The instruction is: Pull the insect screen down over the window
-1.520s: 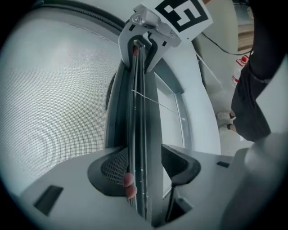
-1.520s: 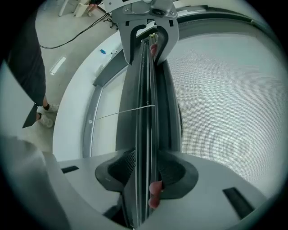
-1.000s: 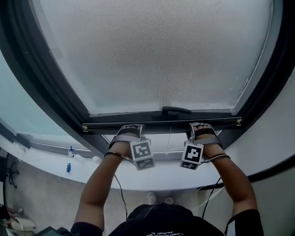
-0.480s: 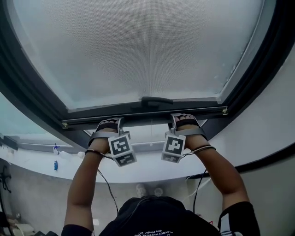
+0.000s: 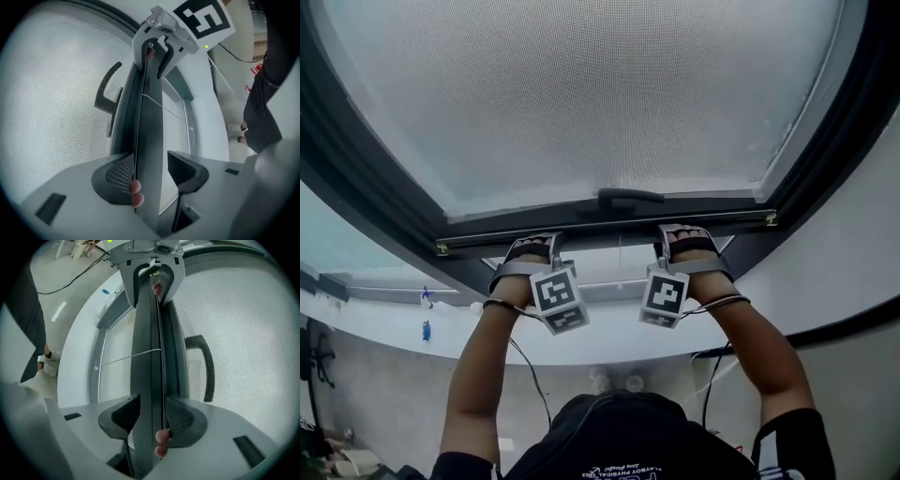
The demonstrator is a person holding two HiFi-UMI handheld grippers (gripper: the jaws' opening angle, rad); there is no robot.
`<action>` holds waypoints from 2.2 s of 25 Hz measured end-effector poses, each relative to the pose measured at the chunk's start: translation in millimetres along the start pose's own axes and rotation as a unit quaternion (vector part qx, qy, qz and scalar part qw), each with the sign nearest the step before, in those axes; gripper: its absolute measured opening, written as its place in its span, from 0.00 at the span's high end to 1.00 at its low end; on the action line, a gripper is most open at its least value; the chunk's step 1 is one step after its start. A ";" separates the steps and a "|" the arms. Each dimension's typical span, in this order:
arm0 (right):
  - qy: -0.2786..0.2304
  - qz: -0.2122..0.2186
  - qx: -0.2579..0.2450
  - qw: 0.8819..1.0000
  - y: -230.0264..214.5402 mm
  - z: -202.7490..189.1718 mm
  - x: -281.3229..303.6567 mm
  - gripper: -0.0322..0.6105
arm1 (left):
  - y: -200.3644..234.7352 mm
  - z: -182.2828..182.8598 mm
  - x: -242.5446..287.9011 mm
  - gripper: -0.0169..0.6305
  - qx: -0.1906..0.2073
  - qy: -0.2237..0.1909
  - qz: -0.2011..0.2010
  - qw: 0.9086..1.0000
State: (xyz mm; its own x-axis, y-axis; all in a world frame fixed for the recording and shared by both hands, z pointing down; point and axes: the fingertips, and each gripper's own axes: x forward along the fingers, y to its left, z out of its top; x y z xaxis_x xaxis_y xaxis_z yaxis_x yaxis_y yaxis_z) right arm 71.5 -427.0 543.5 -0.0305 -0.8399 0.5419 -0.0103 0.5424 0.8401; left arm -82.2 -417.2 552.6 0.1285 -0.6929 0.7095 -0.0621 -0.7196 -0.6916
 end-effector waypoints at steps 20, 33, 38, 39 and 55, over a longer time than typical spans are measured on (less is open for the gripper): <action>-0.028 0.045 -0.002 0.999 -6.7 -3.7 -1.5 0.77 | 10.8 0.8 1.7 0.69 0.005 0.010 0.013 1.000; -0.095 -0.013 0.071 0.993 -31.7 -2.3 -37.1 0.77 | 23.2 33.6 -42.1 0.69 -0.176 -0.110 0.007 0.978; -0.183 -0.070 0.197 0.961 -68.3 2.0 -80.9 0.80 | 39.8 45.4 -86.0 0.71 -0.308 -0.213 0.056 0.926; -0.199 -0.086 0.219 0.951 -75.9 2.0 -91.1 0.82 | 44.5 44.2 -95.4 0.72 -0.335 -0.229 0.076 0.911; -0.303 -0.164 0.539 0.768 -71.9 -18.4 -172.8 0.94 | 35.3 7.4 -183.1 0.97 -0.531 -0.334 0.230 0.744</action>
State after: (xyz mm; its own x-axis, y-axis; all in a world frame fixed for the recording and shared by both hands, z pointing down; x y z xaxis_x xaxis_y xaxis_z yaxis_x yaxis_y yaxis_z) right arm 95.9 -321.2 389.9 -0.3067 -0.9484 -0.0801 -0.9291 0.2800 0.2417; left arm -100.5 -315.4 397.3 0.2934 -0.9551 -0.0406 -0.9529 -0.2888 -0.0927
